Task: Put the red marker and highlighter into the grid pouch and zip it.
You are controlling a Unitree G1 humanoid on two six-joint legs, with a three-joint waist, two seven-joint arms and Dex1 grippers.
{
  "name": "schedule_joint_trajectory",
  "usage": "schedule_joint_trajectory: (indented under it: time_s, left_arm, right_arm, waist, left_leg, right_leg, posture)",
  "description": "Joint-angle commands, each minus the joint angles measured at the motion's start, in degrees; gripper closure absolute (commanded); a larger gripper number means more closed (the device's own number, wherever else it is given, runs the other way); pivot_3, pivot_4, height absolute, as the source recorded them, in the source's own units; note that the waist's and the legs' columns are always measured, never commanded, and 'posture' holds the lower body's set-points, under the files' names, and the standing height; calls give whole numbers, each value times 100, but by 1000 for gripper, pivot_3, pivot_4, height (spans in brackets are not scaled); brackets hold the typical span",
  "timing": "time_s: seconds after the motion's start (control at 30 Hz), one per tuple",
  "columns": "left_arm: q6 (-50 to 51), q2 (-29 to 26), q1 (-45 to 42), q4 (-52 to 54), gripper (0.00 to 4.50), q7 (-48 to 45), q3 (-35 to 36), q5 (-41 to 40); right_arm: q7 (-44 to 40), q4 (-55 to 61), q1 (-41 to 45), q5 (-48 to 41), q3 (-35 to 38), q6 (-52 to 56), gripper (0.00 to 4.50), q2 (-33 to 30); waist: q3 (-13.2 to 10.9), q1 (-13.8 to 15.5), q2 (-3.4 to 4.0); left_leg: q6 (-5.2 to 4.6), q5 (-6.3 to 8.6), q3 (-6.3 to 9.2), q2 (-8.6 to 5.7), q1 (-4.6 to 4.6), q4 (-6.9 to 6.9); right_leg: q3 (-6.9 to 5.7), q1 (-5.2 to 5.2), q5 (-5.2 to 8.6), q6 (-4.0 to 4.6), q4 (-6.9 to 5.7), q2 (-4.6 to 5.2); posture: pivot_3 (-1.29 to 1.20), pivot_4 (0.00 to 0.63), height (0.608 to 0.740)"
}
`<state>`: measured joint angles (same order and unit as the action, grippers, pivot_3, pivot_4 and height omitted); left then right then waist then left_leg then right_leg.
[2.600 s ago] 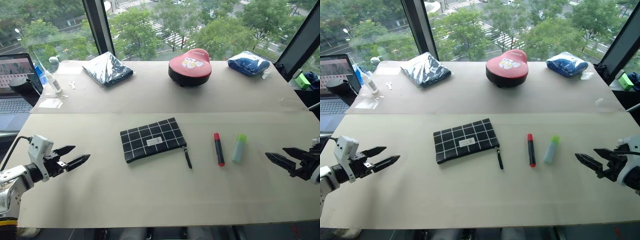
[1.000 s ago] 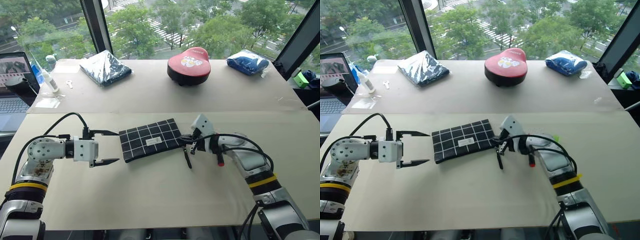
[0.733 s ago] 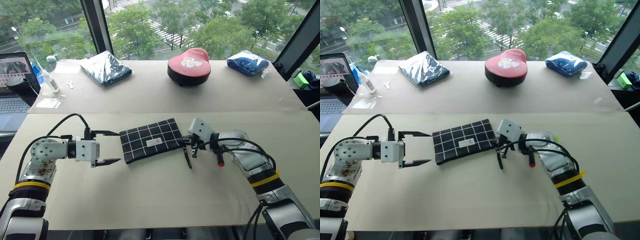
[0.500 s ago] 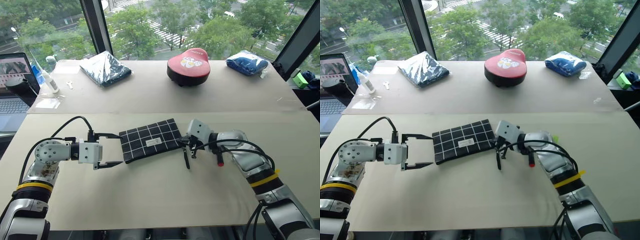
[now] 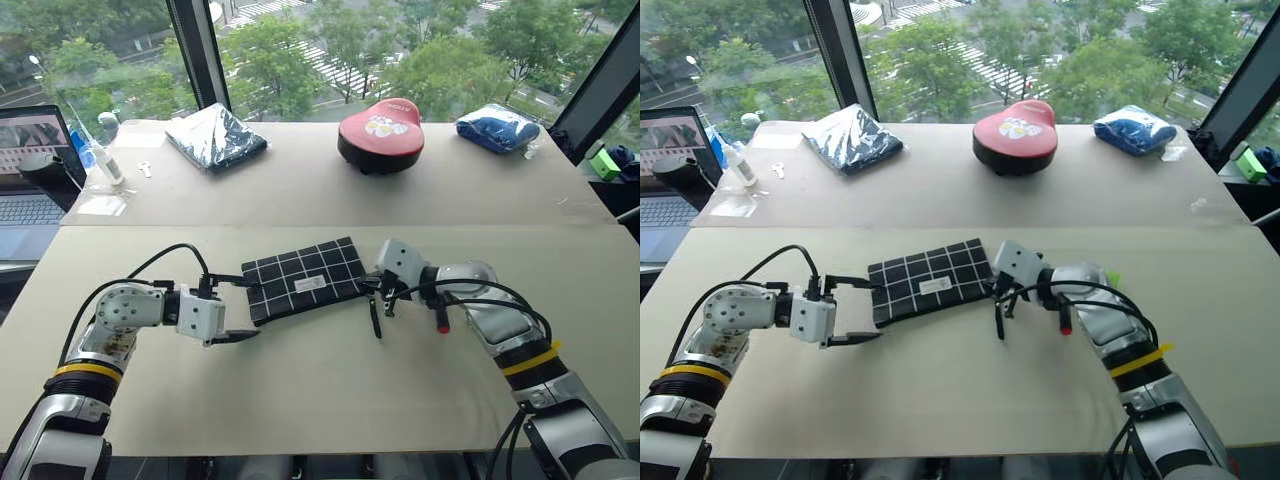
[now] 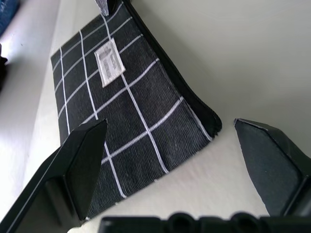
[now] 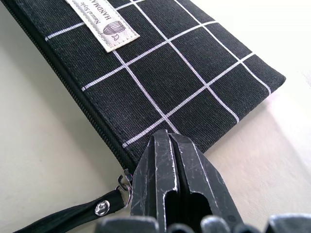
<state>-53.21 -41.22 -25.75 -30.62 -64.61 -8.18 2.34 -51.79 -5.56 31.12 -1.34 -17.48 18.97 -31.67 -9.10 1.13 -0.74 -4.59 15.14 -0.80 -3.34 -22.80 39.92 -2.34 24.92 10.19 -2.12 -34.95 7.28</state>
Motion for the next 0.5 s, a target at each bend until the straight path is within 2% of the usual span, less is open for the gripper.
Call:
schedule_joint_trajectory:
  time_s: [0.03,0.3,0.5]
  left_arm:
    - [-723,48,-174,-497,0,647,-91,639]
    - [-2001,63,-738,-1305,0,1807,-192,1381]
    - [-2552,-95,-1177,-2107,0,2453,-281,1777]
  right_arm:
    - [-224,195,-133,-165,26,276,4456,4]
    - [-353,339,-168,-206,34,381,4456,-42]
    - [-388,397,-173,-227,71,432,4456,-68]
  waist:
    - [1,-8,0]
    - [1,-8,0]
    - [1,-49,-1]
  left_leg:
    - [0,0,0,0,0,0]
    - [-2,1,1,1,1,-1]
    - [9,-5,-2,1,-8,-2]
  right_leg:
    - [0,-1,0,0,-2,0]
    - [-1,2,0,0,-6,0]
    - [-2,13,0,0,-8,0]
  posture:
    - [0,150,740]
    - [0,150,740]
    - [0,150,740]
